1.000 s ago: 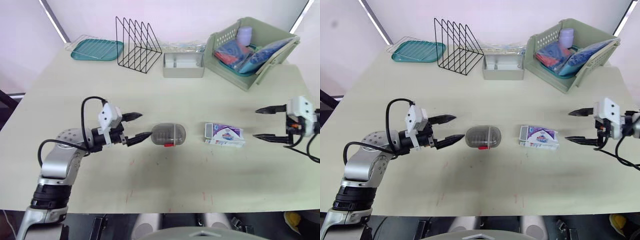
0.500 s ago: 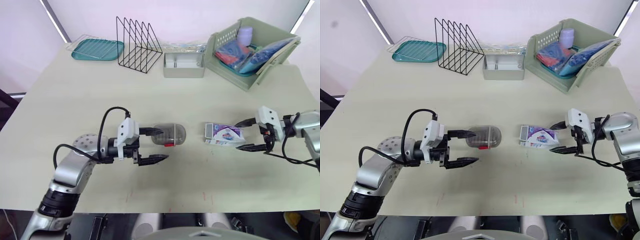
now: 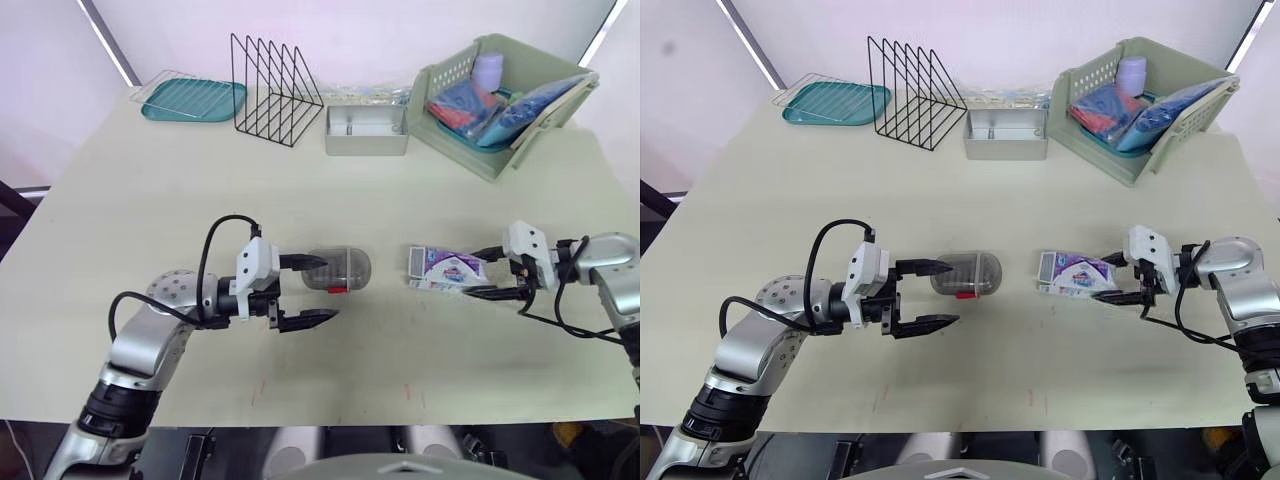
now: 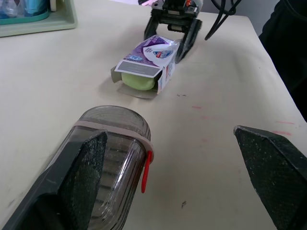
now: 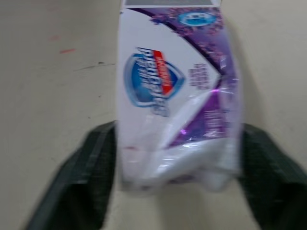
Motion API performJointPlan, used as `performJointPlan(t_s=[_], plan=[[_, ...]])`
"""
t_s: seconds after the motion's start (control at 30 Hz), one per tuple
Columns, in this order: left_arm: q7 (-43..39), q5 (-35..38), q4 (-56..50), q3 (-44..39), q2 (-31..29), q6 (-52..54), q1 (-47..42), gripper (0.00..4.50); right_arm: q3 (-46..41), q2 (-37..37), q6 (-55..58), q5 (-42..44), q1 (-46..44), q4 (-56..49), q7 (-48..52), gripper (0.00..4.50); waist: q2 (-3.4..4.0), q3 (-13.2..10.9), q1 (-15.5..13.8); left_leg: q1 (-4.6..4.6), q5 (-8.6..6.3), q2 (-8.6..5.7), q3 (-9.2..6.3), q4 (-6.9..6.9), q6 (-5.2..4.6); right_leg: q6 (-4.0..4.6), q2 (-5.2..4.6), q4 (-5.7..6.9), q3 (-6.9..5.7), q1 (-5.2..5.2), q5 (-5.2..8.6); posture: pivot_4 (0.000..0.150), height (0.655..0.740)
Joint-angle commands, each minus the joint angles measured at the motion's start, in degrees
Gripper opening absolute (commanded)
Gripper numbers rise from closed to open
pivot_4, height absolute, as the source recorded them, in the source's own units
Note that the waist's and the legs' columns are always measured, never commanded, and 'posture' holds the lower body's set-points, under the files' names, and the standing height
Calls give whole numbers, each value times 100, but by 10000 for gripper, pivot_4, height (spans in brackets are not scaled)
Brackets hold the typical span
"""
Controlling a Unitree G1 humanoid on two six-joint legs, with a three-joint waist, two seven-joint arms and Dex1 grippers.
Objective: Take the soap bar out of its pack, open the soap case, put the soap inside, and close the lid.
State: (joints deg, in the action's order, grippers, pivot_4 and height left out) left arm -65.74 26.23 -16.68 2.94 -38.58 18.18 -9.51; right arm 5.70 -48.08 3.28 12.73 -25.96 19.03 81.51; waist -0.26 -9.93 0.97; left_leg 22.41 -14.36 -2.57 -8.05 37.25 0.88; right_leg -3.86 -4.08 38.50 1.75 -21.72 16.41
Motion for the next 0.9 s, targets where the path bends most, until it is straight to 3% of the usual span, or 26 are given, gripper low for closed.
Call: performJointPlan(t_s=[0.03, 0.13, 0.47, 0.9], plan=[[73, 9, -93, -15, 29, -89, 29, 45000, -204, -56, -90, -5, 36, -40, -161, 13947, 0, 0, 8, 0, 0, 0, 0, 0, 0, 0, 0, 0, 0, 0, 0, 1500, 7400], [125, 11, -126, 1, 64, -69, 48, 45000, -236, -89, -67, 10, 82, -65, -177, 434, -1, 0, 13, -3, 0, 1, -1, 0, 0, 0, 1, 0, 1, 2, 0, 1500, 7400], [204, -41, -17, -16, 100, -102, 63, 45000, -391, -350, 94, 100, 258, -562, -186, 434, 0, 0, -17, -2, 0, 0, -1, 0, -1, 0, -1, 0, 1, 2, 0, 1500, 7400], [188, -90, 108, -59, 37, -178, 89, 45000, -628, -1385, 695, 94, 487, -1806, -172, 434, 8, -5, -8, 1, -1, 1, 1, -1, -1, 0, -1, -1, 0, 0, 0, 1500, 7400]])
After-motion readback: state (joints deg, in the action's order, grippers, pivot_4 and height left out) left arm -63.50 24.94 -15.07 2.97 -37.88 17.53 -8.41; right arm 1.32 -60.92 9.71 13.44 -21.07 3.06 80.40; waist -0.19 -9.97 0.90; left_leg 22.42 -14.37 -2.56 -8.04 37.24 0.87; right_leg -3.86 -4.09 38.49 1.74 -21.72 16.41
